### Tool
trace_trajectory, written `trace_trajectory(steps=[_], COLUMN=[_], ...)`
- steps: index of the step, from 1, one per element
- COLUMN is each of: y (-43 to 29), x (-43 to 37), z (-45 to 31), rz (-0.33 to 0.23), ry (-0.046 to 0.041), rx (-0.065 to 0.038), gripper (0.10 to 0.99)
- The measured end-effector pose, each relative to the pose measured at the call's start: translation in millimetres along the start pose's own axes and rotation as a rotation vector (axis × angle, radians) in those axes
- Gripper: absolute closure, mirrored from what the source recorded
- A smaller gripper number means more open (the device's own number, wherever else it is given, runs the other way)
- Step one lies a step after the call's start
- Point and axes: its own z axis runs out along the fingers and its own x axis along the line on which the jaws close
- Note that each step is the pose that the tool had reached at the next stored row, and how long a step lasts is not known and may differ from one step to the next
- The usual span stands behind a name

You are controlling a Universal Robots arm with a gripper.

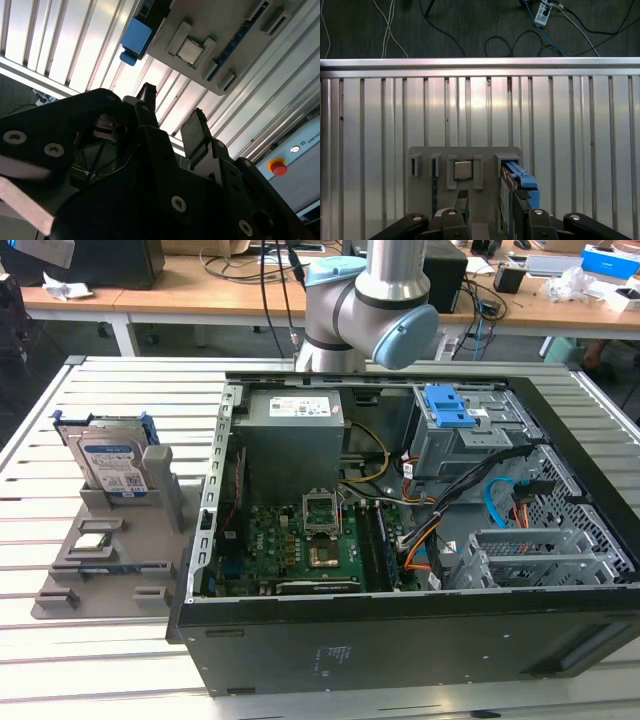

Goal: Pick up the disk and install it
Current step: 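Pick up the disk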

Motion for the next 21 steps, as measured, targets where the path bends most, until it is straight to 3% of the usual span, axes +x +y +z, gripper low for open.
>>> trace_trajectory(steps=[21], y=[-10.7], x=[-7.2], z=[0.8], rz=[0.0], ry=[-0.0001], rx=[0.0], gripper=[0.608])
